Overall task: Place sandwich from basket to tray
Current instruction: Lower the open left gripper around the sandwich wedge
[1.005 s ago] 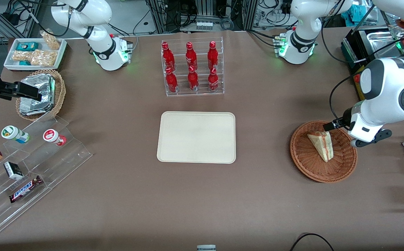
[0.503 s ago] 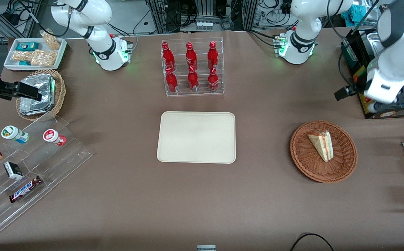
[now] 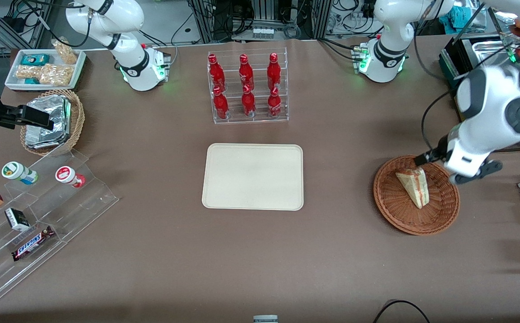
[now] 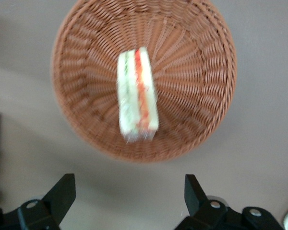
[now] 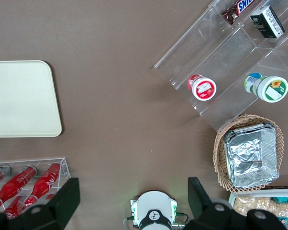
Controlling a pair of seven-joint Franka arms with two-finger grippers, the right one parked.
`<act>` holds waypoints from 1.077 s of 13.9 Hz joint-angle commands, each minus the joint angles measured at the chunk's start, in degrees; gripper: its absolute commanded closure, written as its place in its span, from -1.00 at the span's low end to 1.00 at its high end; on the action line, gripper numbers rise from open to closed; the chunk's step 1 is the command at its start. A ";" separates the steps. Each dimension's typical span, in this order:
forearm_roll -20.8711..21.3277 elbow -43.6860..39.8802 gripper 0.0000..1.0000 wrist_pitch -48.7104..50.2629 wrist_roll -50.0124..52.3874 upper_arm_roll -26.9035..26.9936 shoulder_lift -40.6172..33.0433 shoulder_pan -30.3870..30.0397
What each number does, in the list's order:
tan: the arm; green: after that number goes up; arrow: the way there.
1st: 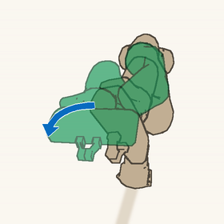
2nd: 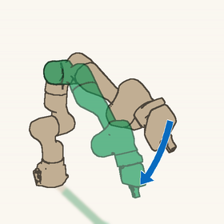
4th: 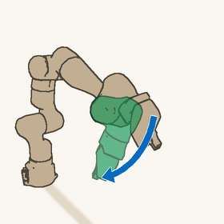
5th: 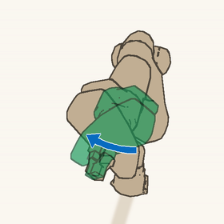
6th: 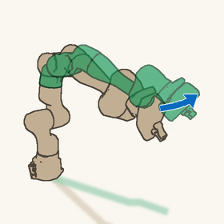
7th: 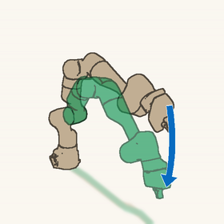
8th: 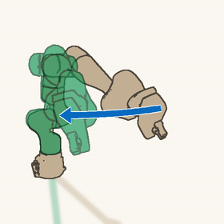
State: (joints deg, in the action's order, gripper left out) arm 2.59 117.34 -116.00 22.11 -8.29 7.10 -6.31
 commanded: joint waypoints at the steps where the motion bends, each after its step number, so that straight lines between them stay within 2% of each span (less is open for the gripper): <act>1: 0.83 -1.24 -1.00 -4.65 0.74 0.12 4.14 -0.10; 6: 1.18 -0.45 -1.00 -9.24 0.56 1.61 7.93 -0.10; 12: 1.01 6.32 -1.00 -18.72 0.83 2.14 8.63 -0.10; 15: 1.01 6.76 -1.00 -18.91 0.74 2.23 9.60 -0.10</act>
State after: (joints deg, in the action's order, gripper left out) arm 2.96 123.29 -134.02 22.11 -6.02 16.69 -6.38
